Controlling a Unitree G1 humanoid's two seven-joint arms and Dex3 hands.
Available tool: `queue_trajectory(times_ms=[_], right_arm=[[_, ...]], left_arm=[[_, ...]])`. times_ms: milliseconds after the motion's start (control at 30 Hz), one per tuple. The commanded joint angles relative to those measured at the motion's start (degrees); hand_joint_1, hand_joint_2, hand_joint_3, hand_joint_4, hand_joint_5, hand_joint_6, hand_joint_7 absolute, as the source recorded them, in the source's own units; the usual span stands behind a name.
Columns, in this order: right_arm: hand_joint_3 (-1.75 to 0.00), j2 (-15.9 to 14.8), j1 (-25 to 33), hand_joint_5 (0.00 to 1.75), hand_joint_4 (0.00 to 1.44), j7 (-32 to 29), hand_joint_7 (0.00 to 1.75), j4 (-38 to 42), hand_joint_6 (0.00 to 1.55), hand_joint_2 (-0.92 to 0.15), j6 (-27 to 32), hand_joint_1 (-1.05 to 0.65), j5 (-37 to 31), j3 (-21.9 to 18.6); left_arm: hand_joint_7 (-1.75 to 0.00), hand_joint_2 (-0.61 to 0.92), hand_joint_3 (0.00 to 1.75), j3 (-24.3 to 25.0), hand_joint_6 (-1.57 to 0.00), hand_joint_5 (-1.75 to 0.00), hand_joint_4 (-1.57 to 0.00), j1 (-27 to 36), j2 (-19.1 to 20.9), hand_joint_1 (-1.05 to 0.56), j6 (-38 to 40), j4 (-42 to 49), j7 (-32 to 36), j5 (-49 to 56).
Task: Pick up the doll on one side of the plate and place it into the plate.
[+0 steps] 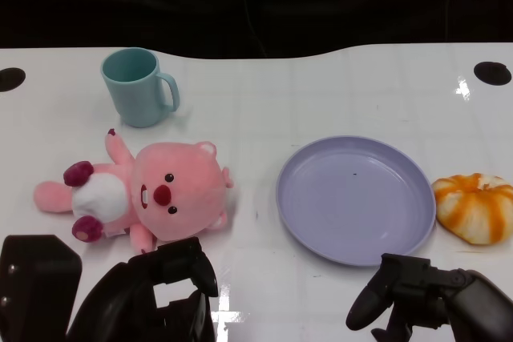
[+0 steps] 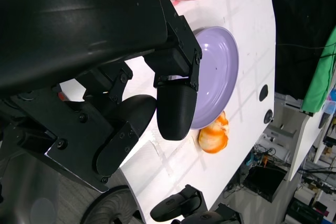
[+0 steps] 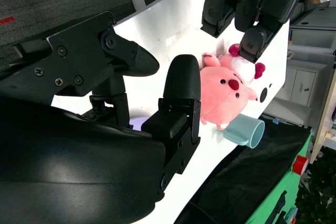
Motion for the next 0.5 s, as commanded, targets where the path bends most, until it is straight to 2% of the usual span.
queue_trajectory(times_ms=[33, 500], right_arm=[[-0.91, -0.50, 0.08, 1.58, 0.63, 0.09, 1.23, -0.71, 0.59, -0.65, 0.11, -0.12, 0.24, -0.71], [-0.89, -0.33, 0.21, 1.58, 0.62, 0.01, 1.22, -0.84, 0.58, -0.66, 0.79, -0.11, 0.32, -0.43]], left_arm=[[-1.75, 0.35, 1.50, 0.44, -0.74, -1.75, -0.91, 0.16, 0.67, -0.18, 0.23, -0.79, 0.41, 0.24], [-1.75, 0.35, 1.50, 0.72, -0.73, -1.75, -0.90, 0.43, 0.51, -0.18, -0.49, -0.12, -0.24, -0.20]])
